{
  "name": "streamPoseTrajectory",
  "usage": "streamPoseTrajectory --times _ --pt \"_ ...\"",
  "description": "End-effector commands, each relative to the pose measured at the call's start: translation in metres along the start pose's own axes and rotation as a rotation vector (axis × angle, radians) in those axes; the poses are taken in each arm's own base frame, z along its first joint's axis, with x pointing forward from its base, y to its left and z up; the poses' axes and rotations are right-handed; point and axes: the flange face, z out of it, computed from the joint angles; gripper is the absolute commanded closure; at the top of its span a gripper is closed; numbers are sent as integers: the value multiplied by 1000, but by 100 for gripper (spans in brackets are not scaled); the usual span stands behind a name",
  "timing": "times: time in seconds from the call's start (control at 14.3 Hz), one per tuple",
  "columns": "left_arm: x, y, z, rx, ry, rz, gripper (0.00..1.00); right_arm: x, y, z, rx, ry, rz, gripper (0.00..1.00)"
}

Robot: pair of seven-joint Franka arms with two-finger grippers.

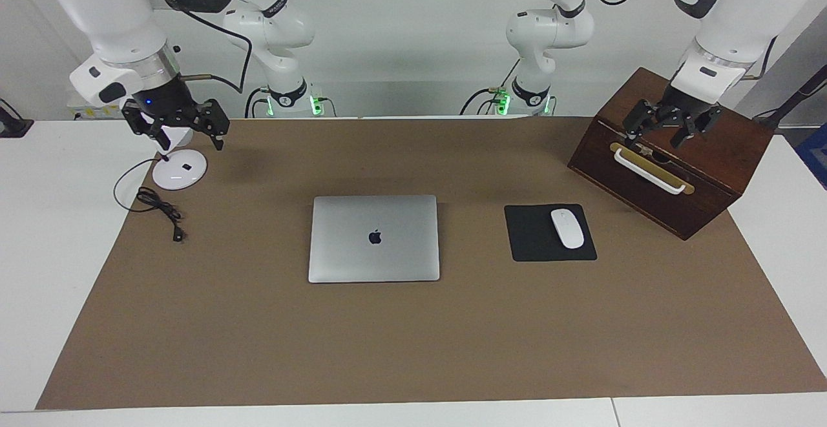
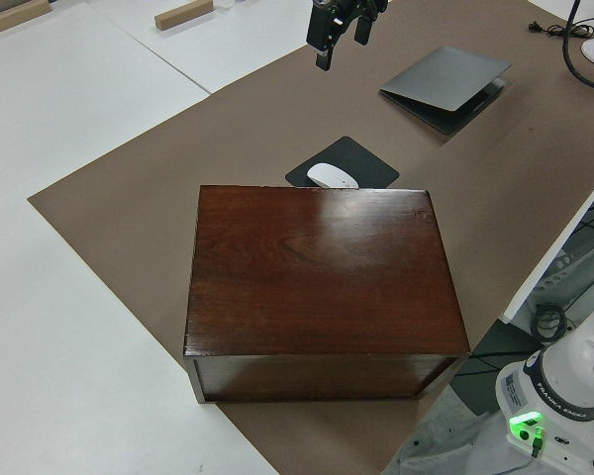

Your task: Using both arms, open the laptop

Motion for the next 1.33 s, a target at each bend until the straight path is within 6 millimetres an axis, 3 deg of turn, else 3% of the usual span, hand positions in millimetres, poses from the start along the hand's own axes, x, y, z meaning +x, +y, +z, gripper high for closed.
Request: streamPoseTrajectory --times 0.0,0.28,0.42,0.49,0.56,0.77,0.91,1.05,1.26 --pt "-1 -2 0 17 -5 1 0 -6 5 -2 23 10 -15 0" --pt "-2 -2 1 16 -8 1 0 -5 10 -1 24 11 -3 0" --pt "-2 -2 1 24 -8 3 0 -4 27 1 39 23 17 0" --pt "-2 -2 2 24 -8 3 0 -3 28 6 82 39 -3 0" --pt "-2 -3 1 26 -7 1 0 -3 42 11 100 77 -14 0" --pt "-2 -2 1 24 -5 4 0 -3 65 48 180 169 -63 0" --pt "-3 -9 0 24 -5 -2 0 -7 62 64 231 230 -48 0" --pt "-3 -2 0 27 -2 6 0 -10 55 85 328 274 1 0" --pt "-3 -4 0 35 -4 5 0 -15 30 112 457 328 81 0"
